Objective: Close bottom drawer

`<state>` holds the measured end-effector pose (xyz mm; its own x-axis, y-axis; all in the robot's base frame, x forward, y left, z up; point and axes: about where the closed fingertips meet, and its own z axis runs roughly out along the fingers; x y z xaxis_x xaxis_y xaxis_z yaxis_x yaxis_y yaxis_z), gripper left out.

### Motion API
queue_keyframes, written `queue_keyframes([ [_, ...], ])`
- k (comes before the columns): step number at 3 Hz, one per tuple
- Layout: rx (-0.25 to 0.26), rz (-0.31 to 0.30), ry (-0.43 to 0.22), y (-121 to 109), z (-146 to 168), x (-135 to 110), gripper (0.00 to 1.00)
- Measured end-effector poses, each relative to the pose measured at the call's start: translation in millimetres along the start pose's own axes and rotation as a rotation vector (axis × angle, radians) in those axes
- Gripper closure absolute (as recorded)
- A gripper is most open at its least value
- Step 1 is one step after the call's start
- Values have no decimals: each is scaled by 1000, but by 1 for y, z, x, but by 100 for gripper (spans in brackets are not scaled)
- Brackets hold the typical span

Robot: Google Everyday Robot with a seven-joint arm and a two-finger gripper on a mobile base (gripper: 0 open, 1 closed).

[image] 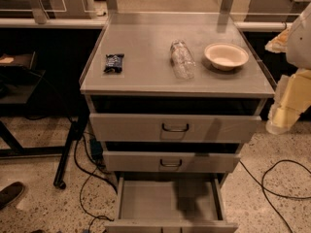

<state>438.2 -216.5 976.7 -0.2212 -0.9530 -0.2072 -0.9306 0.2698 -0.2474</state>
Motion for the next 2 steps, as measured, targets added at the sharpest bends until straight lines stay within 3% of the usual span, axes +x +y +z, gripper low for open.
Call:
queue_keyframes([
  [1,0,0,0,0,0,0,0],
  [2,0,0,0,0,0,0,21],
])
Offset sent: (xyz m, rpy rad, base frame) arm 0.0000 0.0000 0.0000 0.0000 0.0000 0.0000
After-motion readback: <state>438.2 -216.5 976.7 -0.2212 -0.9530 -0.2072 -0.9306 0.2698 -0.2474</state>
